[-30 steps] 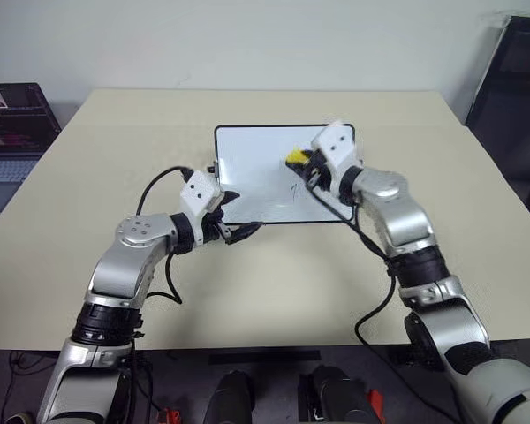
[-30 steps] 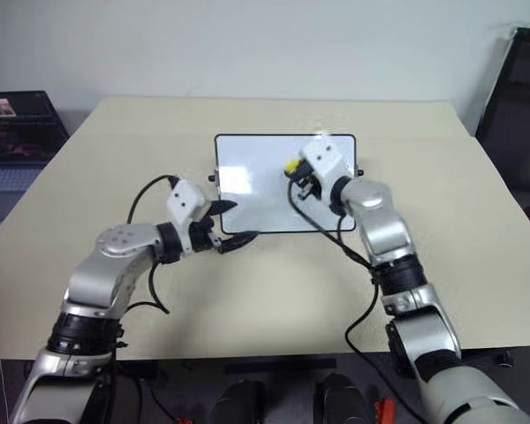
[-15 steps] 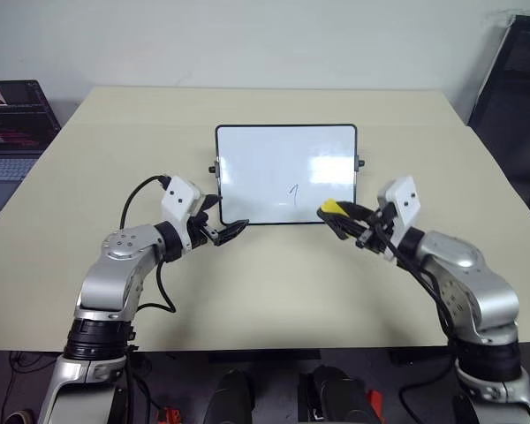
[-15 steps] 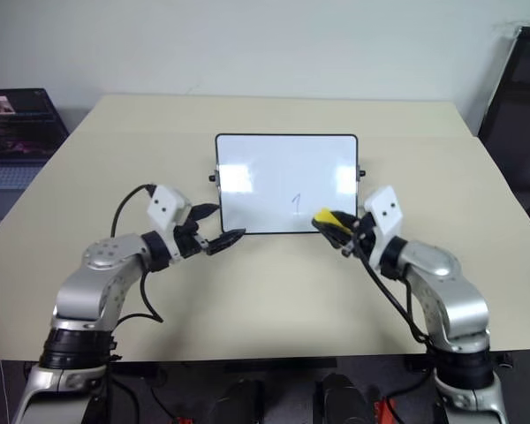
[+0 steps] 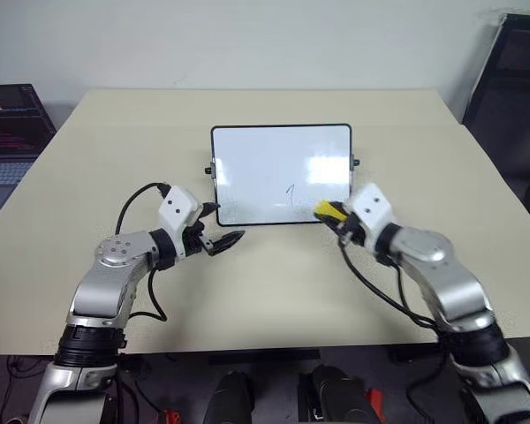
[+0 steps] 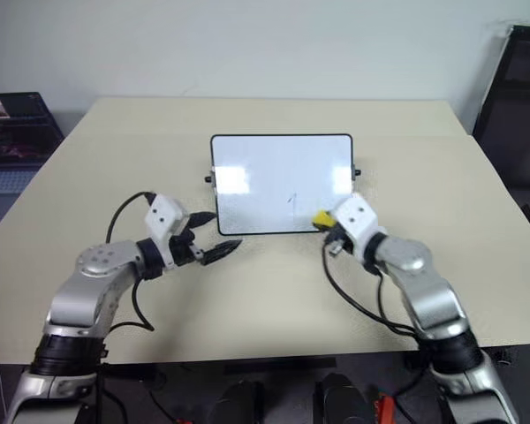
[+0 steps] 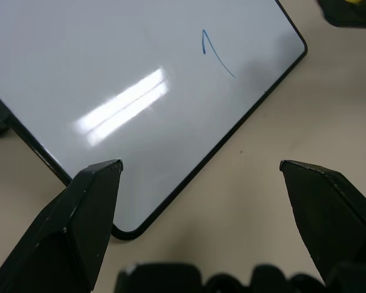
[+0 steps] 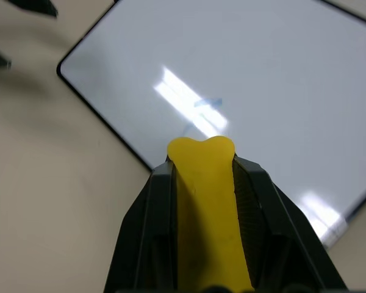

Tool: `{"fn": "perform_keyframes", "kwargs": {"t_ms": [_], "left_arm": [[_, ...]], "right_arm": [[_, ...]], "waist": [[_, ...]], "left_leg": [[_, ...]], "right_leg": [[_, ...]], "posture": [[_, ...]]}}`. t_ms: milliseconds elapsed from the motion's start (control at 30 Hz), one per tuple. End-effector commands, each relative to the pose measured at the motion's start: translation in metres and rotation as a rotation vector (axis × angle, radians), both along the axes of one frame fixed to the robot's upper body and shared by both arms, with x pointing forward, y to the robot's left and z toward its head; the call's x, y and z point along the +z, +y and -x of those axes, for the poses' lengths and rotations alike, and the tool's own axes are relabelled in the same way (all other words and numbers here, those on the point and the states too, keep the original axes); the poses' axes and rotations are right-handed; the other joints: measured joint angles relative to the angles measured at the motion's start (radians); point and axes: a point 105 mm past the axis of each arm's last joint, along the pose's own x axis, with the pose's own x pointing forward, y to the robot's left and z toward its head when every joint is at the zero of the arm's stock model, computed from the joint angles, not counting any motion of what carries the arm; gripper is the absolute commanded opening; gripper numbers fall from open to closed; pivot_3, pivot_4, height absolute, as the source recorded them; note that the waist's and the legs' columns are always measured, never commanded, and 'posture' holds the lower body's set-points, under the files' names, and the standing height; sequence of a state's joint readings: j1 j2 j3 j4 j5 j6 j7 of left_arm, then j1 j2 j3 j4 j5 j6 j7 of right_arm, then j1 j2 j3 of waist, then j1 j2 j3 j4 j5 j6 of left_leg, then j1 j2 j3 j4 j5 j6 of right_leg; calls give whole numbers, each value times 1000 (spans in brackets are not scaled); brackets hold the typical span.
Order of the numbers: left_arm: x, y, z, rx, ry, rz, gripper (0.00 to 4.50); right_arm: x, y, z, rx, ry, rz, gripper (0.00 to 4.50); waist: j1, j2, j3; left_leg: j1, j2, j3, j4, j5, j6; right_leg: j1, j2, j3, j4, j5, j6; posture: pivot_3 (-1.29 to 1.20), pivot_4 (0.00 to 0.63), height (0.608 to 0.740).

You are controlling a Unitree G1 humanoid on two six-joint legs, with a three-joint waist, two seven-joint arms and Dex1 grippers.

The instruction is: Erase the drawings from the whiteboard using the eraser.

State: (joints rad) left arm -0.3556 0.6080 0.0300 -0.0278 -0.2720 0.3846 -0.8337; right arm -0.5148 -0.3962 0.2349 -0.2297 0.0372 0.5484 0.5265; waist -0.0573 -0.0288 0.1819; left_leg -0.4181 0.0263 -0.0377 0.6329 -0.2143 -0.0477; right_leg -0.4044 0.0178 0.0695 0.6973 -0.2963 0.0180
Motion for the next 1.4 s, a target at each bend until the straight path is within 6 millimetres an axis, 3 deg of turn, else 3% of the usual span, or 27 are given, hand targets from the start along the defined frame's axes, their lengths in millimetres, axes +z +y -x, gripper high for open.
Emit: {"fn": "perform_keyframes", "kwargs": {"t_ms": [33,233,433,767,1033,1167,1400], "left_arm": [[13,-3,-2,-32,-50,-20,4500],[14,-8,-2,-56,-49,-35,4500],[18,-11,1,-55,-51,-34,4500],[21,-17,6,-53,-45,-25,4500],[24,-21,5,-58,-44,-22,4500],[25,-22,4,-60,-45,-19,4500],[24,-21,5,-58,-43,-20,4500]], "right_arm": [[16,18,-15,9,-68,12,955],[21,39,-44,-5,-108,66,955],[5,40,-68,-76,-54,98,955],[-30,34,-58,4,-1,256,955],[3,25,-80,-127,-146,204,955],[-11,23,-78,-107,-81,234,955],[-48,29,-50,58,78,333,955]], "waist": [[1,0,0],[7,0,0],[5,0,0],[1,-1,-1],[1,-1,-1],[1,-1,-1],[1,-1,-1]], "left_leg": [[0,0,0,0,0,0],[-1,-2,0,0,0,0],[-1,-1,-1,-1,0,0],[1,-1,-1,-1,0,0],[1,0,-1,2,0,0],[1,0,-1,4,1,0],[1,0,-1,4,1,0]], "right_leg": [[0,0,0,0,0,-1],[0,-2,-1,0,1,-1],[0,-2,-1,0,1,-1],[1,-2,-1,1,1,-1],[1,-1,0,2,3,-1],[2,-1,-1,2,3,-1],[3,-1,-1,2,3,-1]], "posture": [[0,150,740],[0,150,740],[0,150,740],[0,150,740],[0,150,740],[0,150,740],[0,150,740]]}}
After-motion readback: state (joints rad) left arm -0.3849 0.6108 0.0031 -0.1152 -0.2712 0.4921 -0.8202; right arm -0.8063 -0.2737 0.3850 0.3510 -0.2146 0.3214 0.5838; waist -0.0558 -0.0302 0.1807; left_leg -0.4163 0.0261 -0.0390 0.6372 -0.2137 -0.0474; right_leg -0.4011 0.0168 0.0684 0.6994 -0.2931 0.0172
